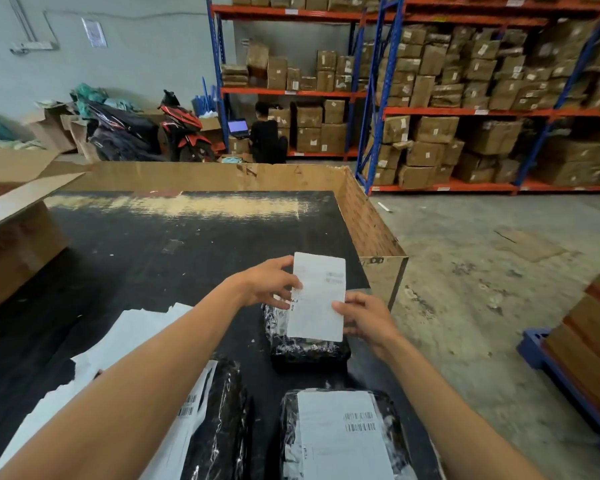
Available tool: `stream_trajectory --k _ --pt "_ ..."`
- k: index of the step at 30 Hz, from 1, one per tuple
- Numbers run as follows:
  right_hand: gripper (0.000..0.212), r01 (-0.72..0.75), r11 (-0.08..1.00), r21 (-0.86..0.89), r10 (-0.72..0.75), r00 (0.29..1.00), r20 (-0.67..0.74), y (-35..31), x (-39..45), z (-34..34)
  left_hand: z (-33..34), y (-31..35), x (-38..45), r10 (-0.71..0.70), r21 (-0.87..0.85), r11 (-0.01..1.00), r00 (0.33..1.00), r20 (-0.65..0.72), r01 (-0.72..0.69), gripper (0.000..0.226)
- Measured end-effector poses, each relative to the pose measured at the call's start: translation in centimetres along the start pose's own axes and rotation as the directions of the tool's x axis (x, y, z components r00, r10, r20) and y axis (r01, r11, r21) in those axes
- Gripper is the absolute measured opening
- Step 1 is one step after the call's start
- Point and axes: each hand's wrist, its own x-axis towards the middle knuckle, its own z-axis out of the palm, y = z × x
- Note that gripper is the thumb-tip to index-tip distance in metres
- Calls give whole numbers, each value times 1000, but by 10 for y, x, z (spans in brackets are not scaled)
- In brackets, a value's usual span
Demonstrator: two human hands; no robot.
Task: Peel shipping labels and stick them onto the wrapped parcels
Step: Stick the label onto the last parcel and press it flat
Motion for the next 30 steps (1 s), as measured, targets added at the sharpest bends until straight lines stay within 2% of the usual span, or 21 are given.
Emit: stream_trajectory --k 3,5,7,10,15,22,30 --pt "7 -41 998 -53 41 999 -4 2 7 1 0 -8 6 -39 140 989 996 -79 50 42" --pt "3 -74 989 -128 75 997 -4 7 11 5 3 -16 10 -89 175 979 990 -106 107 44" --pt "12 -91 976 -198 87 996 -28 14 19 10 5 -23 15 -124 193 970 983 -137 149 48" --pt "9 -82 950 -300 68 996 -58 19 28 14 7 -30 21 -148 258 946 971 -187 194 50" --pt "1 -61 908 -414 25 996 -91 19 32 18 8 -32 28 -192 323 913 962 -195 248 37" --pt "10 -35 853 -520 -15 996 -92 20 31 20 13 -37 34 -162 424 869 957 -242 255 41" --pt "25 17 748 -663 -17 1000 7 7 28 24 17 -35 37 -135 543 794 950 -282 274 44"
